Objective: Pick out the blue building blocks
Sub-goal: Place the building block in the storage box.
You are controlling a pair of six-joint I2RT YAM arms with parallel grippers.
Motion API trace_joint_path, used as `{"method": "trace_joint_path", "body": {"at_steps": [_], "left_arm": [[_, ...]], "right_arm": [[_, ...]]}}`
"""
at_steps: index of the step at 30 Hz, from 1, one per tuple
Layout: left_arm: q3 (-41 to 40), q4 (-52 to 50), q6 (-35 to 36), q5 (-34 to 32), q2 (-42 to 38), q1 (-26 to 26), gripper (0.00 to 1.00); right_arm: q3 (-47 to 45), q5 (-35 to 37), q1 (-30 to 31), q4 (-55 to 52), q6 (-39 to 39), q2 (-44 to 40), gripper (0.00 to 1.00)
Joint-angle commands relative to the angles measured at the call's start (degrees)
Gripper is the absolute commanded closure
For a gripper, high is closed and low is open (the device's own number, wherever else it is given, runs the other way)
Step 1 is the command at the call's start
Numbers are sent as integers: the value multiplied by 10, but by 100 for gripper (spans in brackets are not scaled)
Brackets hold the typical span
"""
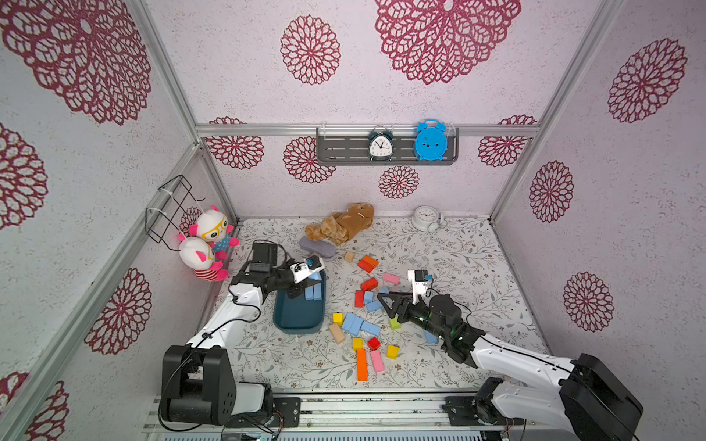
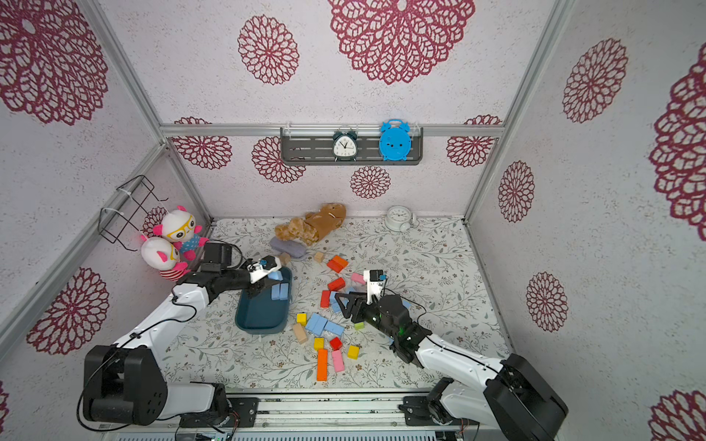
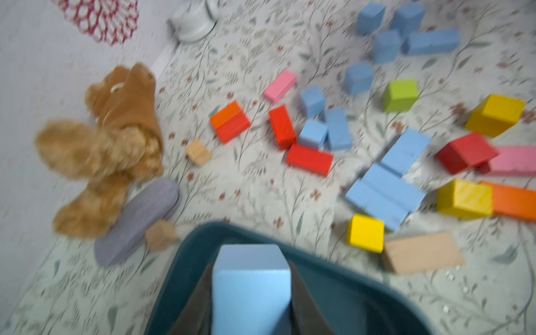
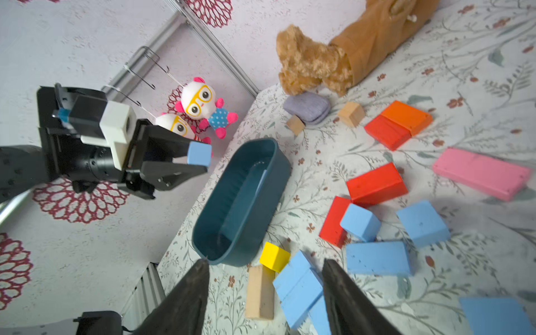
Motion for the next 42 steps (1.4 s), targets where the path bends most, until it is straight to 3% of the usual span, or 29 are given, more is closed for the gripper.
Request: {"method": "trace_joint_path", "body": {"at_steps": [1, 12, 22, 34, 40, 42], "left_arm": [[11, -95, 111, -56, 11, 31, 80], [2, 2, 153, -196, 126, 9, 77], [24, 23, 169, -256, 205, -4, 75], [49, 37, 144, -236, 244, -9, 67], [50, 51, 138, -241, 244, -9, 49], [52, 52, 137, -247, 243, -8, 48]], "right_arm": [[-1, 37, 22, 64, -14, 13, 35], [22, 58, 67, 118, -23, 94, 35], [42, 60, 68, 96, -34, 96, 35], [59, 57, 68, 80, -39, 97, 35], [59, 56, 68, 81, -37, 99, 35], [60, 55, 67, 81, -38, 98, 35]]}}
